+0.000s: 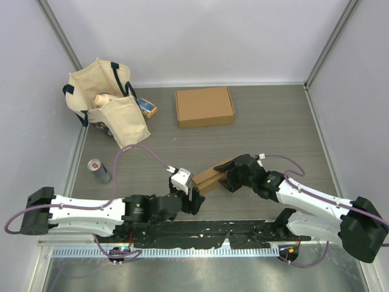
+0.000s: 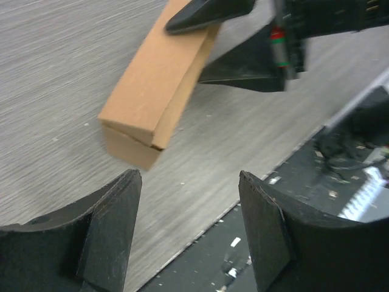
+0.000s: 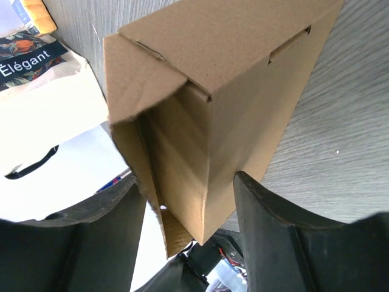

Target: Fold the paper box

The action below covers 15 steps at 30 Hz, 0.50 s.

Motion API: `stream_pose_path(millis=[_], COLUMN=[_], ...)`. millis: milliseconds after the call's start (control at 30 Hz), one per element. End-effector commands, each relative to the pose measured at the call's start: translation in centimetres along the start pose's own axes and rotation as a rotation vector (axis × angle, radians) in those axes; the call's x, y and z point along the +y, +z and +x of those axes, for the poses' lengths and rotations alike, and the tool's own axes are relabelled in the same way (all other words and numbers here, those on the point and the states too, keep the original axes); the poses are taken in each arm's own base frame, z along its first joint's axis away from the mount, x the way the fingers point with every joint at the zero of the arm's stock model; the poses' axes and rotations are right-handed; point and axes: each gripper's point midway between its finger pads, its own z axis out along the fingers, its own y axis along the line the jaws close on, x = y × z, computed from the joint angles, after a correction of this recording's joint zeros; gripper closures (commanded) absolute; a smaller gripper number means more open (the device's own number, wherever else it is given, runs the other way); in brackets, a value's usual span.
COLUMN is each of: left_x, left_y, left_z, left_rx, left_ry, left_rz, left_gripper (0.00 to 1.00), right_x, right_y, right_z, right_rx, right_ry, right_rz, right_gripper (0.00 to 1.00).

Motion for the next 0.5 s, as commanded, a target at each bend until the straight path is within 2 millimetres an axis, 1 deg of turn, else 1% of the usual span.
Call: stream_pose_path(millis=[0, 33, 67, 100, 133, 167, 200, 233, 267, 300, 333, 367, 433, 467], left_x=[-3.3, -4.1, -3.5, -3.7, -4.1, -2.8, -3.0, -3.9, -3.8, -3.8, -4.4, -4.8, -5.2, -5.2], left_y=[-1.6, -1.8, -1.2, -0.9, -0.4, 0.8, 1.4, 1.7, 2.9, 3.5, 4.0, 5.0, 5.8, 6.1], left_z=[-3.8, -4.2, -6.3, -7.0, -6.6, -8.3, -8.6, -10.1, -8.6, -8.2, -8.4, -6.7, -5.8, -5.2], left_rx=[-0.020, -0.001, -0.023, -0.011, 0.048, 0.041, 0.051, 0.007, 0.071, 0.092, 0.088, 0.146, 0.142, 0.143], left_ry=[-0.050, -0.068, -0.111, -0.142, -0.166, -0.253, -0.280, -0.303, -0.317, -0.330, -0.323, -0.323, -0.350, -0.372], left_rz=[0.204, 0.255, 0.243, 0.265, 0.304, 0.285, 0.322, 0.403, 0.425, 0.424, 0.451, 0.473, 0.510, 0.513], left_gripper=[0.31, 0.30, 0.30, 0.31, 0.36, 0.43, 0.49, 0.57, 0.61, 0.65, 0.70, 0.73, 0.80, 0.81], right_x=[-1.8, -2.0, -2.0, -2.5, -2.6, -2.5, -2.6, -2.5, -2.4, -1.9, -1.8, -1.9, -1.0, -0.8], right_y=[0.6, 0.5, 0.4, 0.5, 0.4, 0.2, 0.3, 0.3, 0.2, 0.1, 0.1, 0.1, 0.1, 0.1], right_z=[-0.6, -0.6, -0.7, -0.9, -1.0, -1.1, -1.2, -1.5, -1.5, -1.3, -1.5, -1.5, -1.2, -1.1], right_rx=[-0.005, -0.006, -0.009, -0.010, -0.012, -0.015, -0.018, -0.025, -0.027, -0.018, -0.023, -0.028, -0.011, -0.007], right_ry=[-0.071, -0.080, -0.088, -0.116, -0.127, -0.143, -0.161, -0.196, -0.207, -0.221, -0.281, -0.296, -0.325, -0.336], right_rz=[-0.005, -0.008, -0.021, -0.028, -0.032, -0.048, -0.066, -0.081, -0.099, -0.138, -0.153, -0.153, -0.213, -0.236], right_gripper=[0.42, 0.44, 0.49, 0.51, 0.51, 0.53, 0.53, 0.53, 0.55, 0.57, 0.59, 0.61, 0.61, 0.60])
